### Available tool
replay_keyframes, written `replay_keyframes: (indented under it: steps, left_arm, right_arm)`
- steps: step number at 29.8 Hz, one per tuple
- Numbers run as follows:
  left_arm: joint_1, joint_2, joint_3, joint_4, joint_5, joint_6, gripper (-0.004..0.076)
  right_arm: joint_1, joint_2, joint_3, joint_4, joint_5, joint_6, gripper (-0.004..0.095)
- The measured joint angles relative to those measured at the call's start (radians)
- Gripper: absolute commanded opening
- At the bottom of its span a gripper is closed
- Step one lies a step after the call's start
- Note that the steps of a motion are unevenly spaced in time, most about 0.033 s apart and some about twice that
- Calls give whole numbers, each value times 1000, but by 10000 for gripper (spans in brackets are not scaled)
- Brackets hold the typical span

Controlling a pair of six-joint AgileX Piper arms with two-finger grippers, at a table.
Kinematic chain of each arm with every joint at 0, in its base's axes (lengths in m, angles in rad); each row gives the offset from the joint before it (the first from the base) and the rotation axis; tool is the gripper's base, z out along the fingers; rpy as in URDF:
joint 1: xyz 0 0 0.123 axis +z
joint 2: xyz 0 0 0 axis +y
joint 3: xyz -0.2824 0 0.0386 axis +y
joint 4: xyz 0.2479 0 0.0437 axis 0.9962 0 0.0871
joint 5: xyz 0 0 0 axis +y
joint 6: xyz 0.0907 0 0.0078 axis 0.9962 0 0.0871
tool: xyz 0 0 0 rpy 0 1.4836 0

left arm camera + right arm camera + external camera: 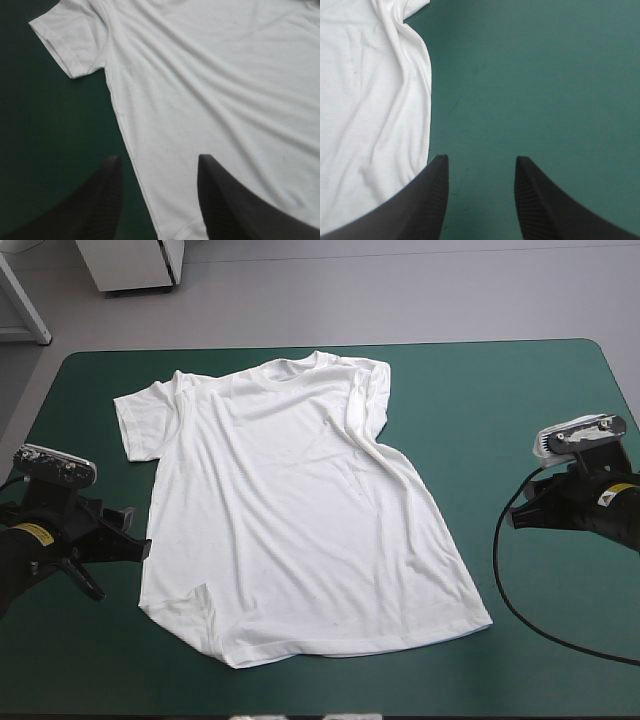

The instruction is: Fold the cloth

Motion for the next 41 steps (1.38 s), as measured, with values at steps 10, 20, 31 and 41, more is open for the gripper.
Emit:
replay_keyframes:
  steps: [10,20,31,41]
  left_arm:
    - [0,0,0,0,0,-40,346]
    - [0,91,-3,126,12,-177,347]
    - [2,542,-183,217,-5,-202,357]
    - [153,860,-407,83,-3,-153,396]
  right_arm:
    - [0,0,0,18,2,0,414]
    - [0,91,-10,54,17,0,414]
    - [0,355,-280,66,40,-11,414]
    - [0,472,-400,103,43,-47,414]
